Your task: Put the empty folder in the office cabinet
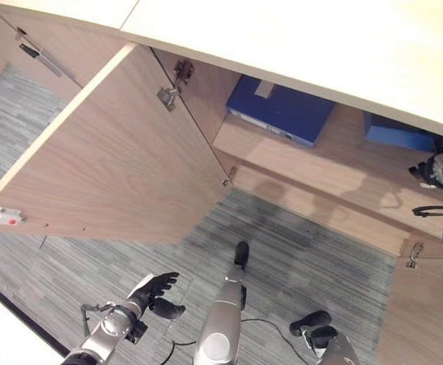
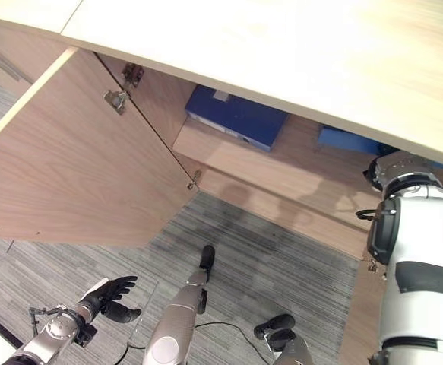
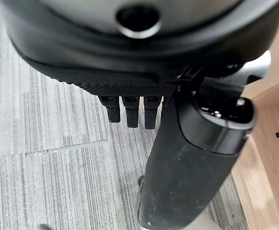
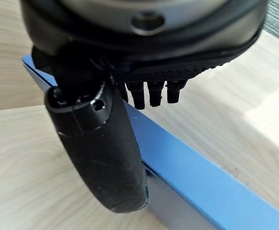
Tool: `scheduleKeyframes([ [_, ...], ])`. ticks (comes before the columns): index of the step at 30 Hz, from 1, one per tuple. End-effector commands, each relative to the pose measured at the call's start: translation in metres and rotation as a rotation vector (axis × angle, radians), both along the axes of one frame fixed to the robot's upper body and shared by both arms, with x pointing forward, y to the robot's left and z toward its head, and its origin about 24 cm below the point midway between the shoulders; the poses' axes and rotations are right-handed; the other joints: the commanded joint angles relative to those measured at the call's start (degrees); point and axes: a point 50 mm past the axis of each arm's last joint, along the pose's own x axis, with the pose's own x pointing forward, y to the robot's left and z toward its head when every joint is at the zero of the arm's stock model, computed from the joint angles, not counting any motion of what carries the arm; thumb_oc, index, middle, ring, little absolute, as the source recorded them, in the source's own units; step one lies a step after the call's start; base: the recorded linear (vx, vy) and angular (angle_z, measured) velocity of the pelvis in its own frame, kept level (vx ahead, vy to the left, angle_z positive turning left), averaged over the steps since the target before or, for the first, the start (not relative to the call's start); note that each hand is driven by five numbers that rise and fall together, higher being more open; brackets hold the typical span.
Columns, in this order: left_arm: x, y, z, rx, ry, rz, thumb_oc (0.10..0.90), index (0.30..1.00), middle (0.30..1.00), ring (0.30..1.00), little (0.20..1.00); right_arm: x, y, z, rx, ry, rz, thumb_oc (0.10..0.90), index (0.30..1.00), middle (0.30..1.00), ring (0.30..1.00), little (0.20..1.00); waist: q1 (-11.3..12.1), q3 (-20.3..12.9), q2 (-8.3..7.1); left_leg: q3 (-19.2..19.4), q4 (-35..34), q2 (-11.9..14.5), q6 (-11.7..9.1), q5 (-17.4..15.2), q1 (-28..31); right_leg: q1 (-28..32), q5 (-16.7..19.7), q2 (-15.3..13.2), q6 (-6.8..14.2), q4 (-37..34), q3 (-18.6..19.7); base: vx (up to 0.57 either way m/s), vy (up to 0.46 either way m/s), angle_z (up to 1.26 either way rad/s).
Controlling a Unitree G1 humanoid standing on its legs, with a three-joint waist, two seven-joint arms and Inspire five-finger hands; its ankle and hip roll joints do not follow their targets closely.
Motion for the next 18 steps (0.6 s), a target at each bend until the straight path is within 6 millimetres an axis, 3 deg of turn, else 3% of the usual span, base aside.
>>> scheduleKeyframes([
  [1, 0.008, 0.006, 0.002, 0.044, -0.033, 0.038, 0.8, 0.9, 0.9, 0.9, 0.9, -0.003, -0.016, 0.031, -0.103, -0.134, -0.07, 0.8, 0.9, 0.9, 0.9, 0.9, 0.4, 0.0, -0.96, -0.1, 0.9, 3.2, -7.0, -10.7, 1.5, 4.7, -6.9, 3.0, 4.5, -5.3, 2.3, 0.0, 0.0, 0.0],
  [10, 0.017, -0.01, 0.004, -0.003, -0.088, 0.026, 0.8, 0.9, 0.9, 0.9, 0.9, 0.0, -0.01, 0.013, -0.026, -0.14, -0.094, 0.8, 0.9, 0.9, 0.9, 0.9, 0.0, 2.4, 0.79, 0.0, 1.2, 2.9, -6.6, -10.7, 1.3, 4.4, -6.5, 2.2, 4.5, -4.9, 2.4, -0.02, 0.009, 0.0],
  [18, 0.023, -0.02, 0.009, -0.034, -0.139, 0.008, 0.8, 0.9, 0.9, 0.9, 0.9, -0.004, -0.016, 0.013, 0.009, -0.19, -0.145, 0.8, 0.9, 0.9, 0.9, 0.9, -0.4, 5.1, 3.09, 0.4, 0.6, 2.4, -6.5, -9.9, 0.4, 2.8, -6.6, 1.1, 4.4, -3.9, 2.8, 0.0, 0.0, 0.0],
])
